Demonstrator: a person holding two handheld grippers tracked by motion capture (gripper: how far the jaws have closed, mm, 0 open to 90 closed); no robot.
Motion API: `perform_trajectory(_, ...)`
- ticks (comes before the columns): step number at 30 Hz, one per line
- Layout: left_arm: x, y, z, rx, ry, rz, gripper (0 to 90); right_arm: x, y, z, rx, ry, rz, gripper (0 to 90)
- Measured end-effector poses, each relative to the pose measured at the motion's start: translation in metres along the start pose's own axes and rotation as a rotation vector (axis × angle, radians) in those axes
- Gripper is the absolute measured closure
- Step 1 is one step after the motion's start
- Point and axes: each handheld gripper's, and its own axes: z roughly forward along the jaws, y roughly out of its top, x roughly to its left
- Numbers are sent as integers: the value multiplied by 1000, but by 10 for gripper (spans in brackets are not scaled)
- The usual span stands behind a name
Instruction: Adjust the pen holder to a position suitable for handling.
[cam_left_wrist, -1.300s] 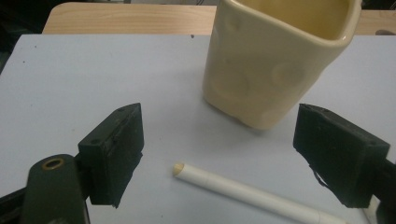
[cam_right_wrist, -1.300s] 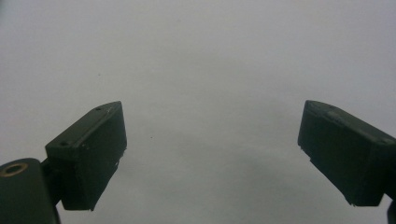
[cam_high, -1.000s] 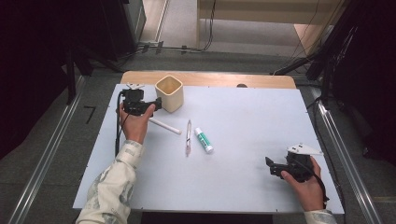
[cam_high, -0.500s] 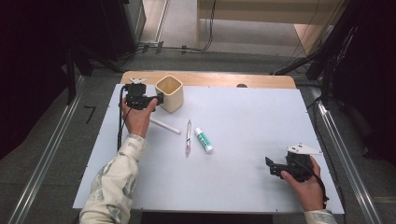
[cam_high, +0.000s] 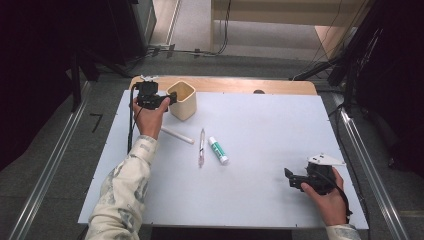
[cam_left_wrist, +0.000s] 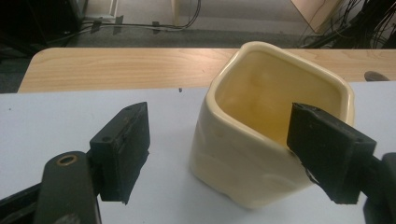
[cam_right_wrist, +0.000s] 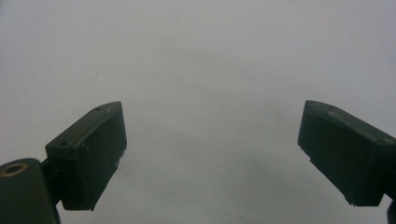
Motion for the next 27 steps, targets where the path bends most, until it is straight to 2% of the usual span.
perform_trajectory(9, 7, 6, 18, 5, 12, 3, 258, 0, 0, 1, 3, -4, -2, 67)
perform_trajectory(13, 8, 7, 24, 18, 6, 11, 258, -1, 0, 1, 5, -7, 1, 67)
perform_trajectory(19, 7, 7, 34, 5, -2, 17, 258, -1, -1, 2, 9, -10, 2, 67)
perform_trajectory(26, 9, 10, 44, 39, -17, 29, 274, -1, -1, 3, 18, -17, 3, 67)
perform_trajectory(27, 10, 11, 45, 47, -21, 42, 276, -1, -1, 4, 17, -17, 3, 67)
